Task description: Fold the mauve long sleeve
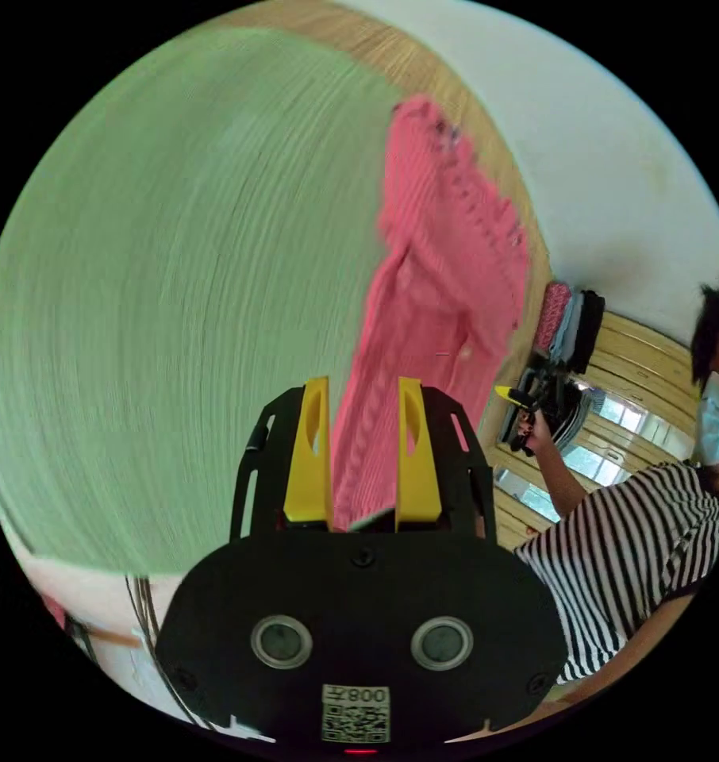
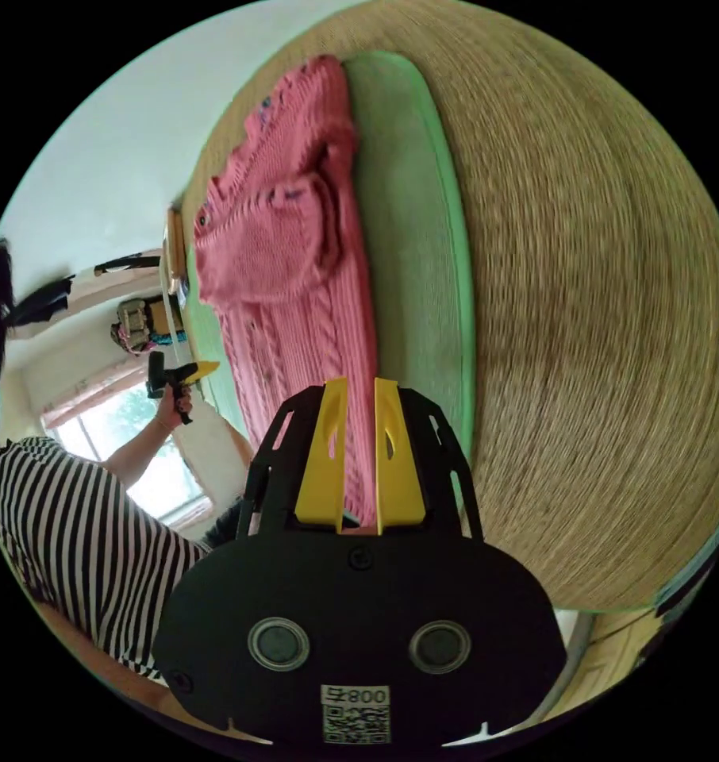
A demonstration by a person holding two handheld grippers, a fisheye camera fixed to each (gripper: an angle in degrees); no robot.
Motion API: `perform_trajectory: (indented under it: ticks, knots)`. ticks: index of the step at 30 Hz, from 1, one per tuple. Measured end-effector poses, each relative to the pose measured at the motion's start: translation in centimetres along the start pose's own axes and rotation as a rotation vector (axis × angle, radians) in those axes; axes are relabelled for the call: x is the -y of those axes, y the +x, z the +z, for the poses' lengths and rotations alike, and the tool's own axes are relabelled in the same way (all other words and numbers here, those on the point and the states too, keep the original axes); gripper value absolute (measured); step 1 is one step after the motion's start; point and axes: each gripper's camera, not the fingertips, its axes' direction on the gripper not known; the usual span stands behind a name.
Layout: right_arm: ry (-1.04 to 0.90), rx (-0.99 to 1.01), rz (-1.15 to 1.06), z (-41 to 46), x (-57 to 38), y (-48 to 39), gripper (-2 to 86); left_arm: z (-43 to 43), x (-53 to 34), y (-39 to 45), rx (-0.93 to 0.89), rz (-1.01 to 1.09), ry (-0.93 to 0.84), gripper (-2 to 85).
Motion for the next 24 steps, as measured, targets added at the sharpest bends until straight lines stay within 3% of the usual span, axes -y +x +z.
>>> perform_trajectory:
  ticks: [3,8,24]
  knots:
    - [-0.087,0.012,0.064,2.5,-3.7,1.0,6.6,2.5,-4.8,-2.3,0.004,-0.105,-0.134,12.4]
    - [-0.229,-0.036,0.104,6.4,-7.8,2.1,6.8,5.0,-8.4,-4.4,-0.002,-0.163,-0.211,12.4]
    - [-0.166,-0.064,0.167,10.3,-10.3,4.4,6.9,5.7,-11.0,-8.4,0.028,-0.178,-0.206,10.5]
